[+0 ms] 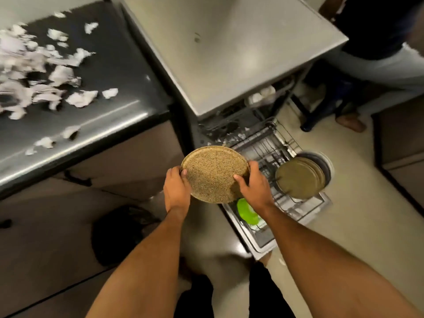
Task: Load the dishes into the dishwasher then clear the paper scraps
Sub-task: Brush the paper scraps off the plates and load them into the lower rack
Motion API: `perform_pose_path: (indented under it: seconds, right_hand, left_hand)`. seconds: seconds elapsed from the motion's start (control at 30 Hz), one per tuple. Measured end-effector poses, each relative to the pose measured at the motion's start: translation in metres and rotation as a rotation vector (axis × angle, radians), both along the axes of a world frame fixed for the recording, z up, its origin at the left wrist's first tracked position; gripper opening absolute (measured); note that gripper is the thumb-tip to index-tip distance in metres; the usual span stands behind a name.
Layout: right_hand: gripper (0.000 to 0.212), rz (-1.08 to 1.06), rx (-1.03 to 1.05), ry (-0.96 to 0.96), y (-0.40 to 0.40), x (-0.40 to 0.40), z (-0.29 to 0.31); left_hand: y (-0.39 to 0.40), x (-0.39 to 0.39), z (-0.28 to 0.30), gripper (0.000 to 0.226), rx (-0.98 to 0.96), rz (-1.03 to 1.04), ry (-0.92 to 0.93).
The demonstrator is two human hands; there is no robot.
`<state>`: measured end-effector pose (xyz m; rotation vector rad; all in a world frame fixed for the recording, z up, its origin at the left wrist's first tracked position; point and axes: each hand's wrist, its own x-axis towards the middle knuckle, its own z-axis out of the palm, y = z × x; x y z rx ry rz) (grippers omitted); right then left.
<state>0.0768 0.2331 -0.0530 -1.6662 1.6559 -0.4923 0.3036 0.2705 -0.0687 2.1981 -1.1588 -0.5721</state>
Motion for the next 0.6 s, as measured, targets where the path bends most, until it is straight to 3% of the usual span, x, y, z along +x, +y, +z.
perform_pose_path:
  seconds: [0.17, 0.6]
  right_hand:
    - [0.042, -0.108, 0.0, 0.015, 0.006, -0.078, -0.048]
    - [0.02, -0.53, 0.076, -0.025, -0.009, -0.271, -0.185]
  left_hand:
    - [-0.029, -0.08, -0.043, 0.027, 0.094, -0.111, 0.004]
    - [-0.126, -0.292, -0.174, 0.029, 0.283, -0.488, -0.006]
